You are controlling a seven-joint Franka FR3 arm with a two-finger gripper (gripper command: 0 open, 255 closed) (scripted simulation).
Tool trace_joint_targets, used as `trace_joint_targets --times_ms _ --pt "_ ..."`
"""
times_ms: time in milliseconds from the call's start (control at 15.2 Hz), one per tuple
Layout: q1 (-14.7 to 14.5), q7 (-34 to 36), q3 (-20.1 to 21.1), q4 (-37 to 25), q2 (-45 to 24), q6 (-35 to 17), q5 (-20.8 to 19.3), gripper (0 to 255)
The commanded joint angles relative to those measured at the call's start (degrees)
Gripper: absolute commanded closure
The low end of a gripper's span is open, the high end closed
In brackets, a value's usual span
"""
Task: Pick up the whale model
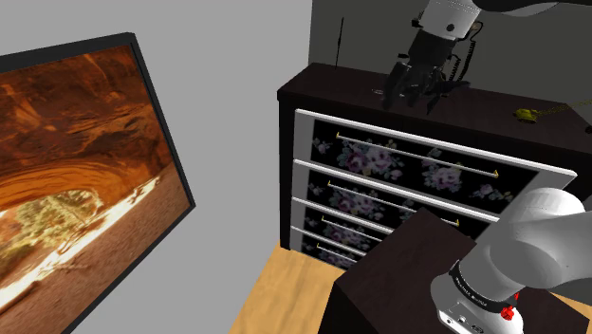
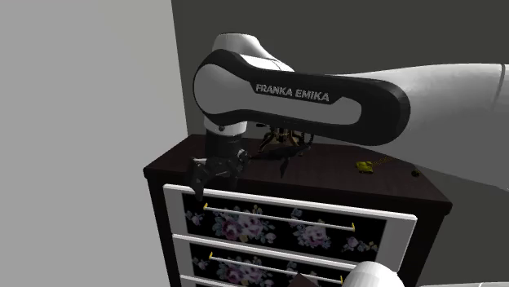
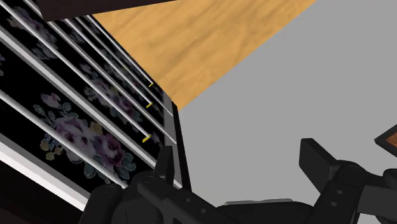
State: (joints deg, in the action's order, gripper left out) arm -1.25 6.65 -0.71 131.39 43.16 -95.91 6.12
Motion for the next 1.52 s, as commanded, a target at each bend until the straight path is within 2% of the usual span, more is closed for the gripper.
trace_joint_targets --times_ms 0,396,858,1452 --pt "0.00 0.00 0.00 0.00 0.00 0.00 0.00 0" --pt "0.96 -11.89 -7.67 -3.97 -6.25 2.12 -5.05 0" --pt "1.55 -25.74 -15.77 -12.13 -16.88 3.88 -9.55 0" --pt "2.64 -44.20 -24.69 -28.18 -35.36 6.11 -10.91 0"
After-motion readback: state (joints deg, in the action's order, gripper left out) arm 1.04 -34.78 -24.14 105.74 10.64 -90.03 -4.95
